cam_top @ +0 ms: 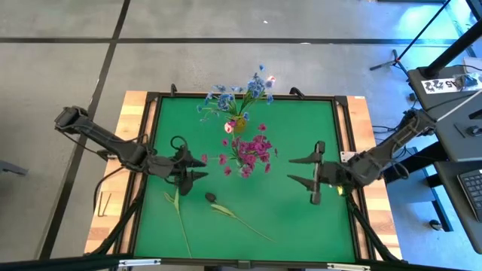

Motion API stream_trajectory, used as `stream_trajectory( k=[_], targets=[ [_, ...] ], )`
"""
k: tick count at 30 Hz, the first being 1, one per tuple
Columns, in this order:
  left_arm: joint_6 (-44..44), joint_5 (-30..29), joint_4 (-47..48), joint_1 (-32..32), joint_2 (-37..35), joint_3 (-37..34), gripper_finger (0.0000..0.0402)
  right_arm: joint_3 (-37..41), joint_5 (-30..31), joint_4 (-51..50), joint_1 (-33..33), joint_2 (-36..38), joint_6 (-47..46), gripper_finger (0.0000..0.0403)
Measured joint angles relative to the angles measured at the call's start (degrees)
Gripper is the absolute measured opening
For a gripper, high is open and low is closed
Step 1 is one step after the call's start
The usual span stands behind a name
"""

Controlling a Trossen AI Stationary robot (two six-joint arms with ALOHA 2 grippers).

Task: Sort flowers into vase by color
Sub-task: Put the right black flower into the transparent vase

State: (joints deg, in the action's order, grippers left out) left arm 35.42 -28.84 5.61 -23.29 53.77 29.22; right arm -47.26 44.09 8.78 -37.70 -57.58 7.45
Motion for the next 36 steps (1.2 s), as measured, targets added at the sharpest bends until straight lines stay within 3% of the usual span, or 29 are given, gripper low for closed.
stream_trajectory(
  k=[8, 18, 25, 30, 36],
  targets=[
    [9.3, 1.9, 19.0, -2.4, 1.8, 8.0, 0.0171, -0.3, -0.2, 0.0, -3.2, -6.4, -3.4, 0.0198],
    [24.7, 16.1, 28.1, -4.6, 4.7, 9.7, 0.017, -1.5, -6.4, 0.9, -3.2, -18.1, -10.1, 0.0198],
    [37.9, 22.3, 35.7, -8.8, 5.6, 9.7, 0.017, -8.9, -9.2, -7.7, -3.2, -24.2, -10.7, 0.0198],
    [43.4, 21.3, 39.1, -11.5, 6.1, 9.7, 0.017, -12.9, -10.7, -12.1, -3.0, -28.8, -10.7, 0.0198],
    [41.3, 11.7, 35.7, -11.9, 6.3, 9.7, 0.017, -13.8, -14.6, -12.3, -1.5, -34.4, -13.5, 0.0198]
  ],
)
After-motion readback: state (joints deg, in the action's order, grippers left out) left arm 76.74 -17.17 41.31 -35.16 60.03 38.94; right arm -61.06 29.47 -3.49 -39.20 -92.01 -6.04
